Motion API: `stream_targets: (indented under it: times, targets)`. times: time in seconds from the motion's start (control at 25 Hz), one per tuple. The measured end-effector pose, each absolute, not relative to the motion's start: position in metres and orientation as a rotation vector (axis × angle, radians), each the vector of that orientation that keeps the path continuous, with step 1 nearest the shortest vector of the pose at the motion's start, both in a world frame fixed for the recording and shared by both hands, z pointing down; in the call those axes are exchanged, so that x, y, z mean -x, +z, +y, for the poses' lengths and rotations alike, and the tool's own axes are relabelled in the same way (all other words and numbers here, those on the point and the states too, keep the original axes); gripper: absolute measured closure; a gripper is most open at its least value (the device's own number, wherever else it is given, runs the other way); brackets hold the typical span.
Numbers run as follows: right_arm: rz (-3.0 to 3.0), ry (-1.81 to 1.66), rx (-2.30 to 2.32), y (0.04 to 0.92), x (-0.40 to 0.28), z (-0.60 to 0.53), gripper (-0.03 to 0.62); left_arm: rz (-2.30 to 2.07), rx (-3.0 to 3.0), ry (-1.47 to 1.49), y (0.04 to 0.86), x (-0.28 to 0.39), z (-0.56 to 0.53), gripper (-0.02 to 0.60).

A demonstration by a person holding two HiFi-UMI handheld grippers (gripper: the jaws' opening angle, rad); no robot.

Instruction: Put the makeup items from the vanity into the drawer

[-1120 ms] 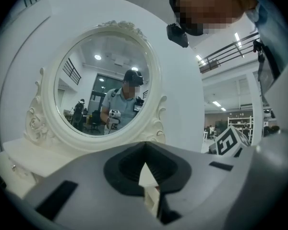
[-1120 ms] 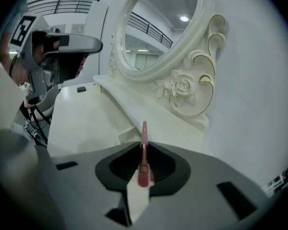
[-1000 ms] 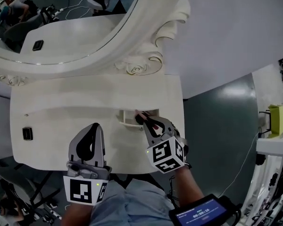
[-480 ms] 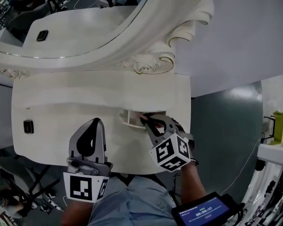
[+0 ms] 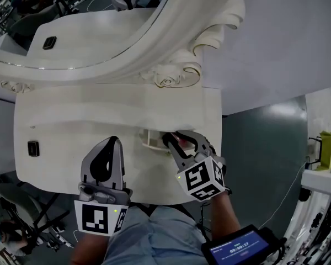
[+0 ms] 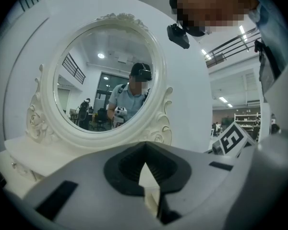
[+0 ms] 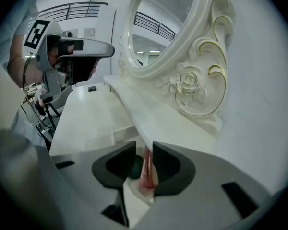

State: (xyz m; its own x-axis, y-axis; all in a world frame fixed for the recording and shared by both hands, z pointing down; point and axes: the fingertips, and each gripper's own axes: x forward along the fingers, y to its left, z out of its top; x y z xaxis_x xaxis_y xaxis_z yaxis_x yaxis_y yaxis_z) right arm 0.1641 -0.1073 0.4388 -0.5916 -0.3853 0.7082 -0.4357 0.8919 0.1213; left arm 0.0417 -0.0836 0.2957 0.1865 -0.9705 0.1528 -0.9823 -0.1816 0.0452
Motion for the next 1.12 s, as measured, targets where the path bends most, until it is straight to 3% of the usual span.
stream_targets:
  times: [0.28, 0.6, 1.12]
  targets:
    - [-2.409, 0.088, -0.590, 0.404, -0.136, -0.104, 0.495, -2.045, -2.293, 0.110, 0.271, -0.033, -0.063, 0.583]
    - [-2.556, 0.049, -0.496, 0.372, -0.060, -0.084, 0.566, -2.210, -2.098, -0.040, 0.254, 0.019, -0.021, 0.583]
    - [-2.592, -0.021, -0.127, 0.364, 0.159, 0.001, 0.566, -2.451, -1.729, -0.153, 0.254, 0.209, 0.073, 0.583]
